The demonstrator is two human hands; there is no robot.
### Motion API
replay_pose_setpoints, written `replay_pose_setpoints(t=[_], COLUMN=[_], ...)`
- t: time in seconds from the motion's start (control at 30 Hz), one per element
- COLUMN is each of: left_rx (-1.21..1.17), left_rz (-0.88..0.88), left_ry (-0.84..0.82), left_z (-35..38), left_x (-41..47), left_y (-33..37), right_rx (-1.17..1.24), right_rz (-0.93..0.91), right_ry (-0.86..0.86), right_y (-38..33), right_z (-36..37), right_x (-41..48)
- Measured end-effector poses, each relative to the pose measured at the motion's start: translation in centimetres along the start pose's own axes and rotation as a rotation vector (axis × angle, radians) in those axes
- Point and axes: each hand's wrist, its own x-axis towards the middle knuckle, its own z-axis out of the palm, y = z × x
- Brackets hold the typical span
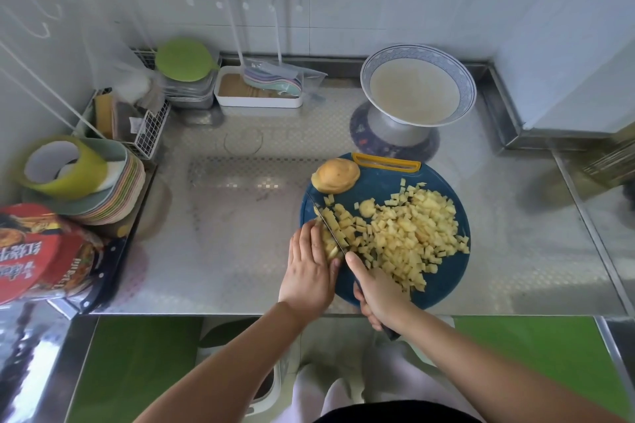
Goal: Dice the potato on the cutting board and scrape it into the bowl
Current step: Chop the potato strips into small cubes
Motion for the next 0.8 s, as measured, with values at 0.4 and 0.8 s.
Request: replay_pose_setpoints(t=[0.4, 0.8], left_rx=[-0.128, -0.236], left_rz=[-0.011, -0.051], left_ry=[0.012, -0.056], left_z=[-0.5, -1.5], left_x=[-0.1, -0.3], left_y=[-0.1, -0.8], right_rx=[0.172, 0.100], right_rz=[-0.037, -0.071], right_ry=[-0.115, -0.131], right_y=[0.6, 0.4], right_z=[-2.7, -1.5], right_x=[-1.7, -3.8])
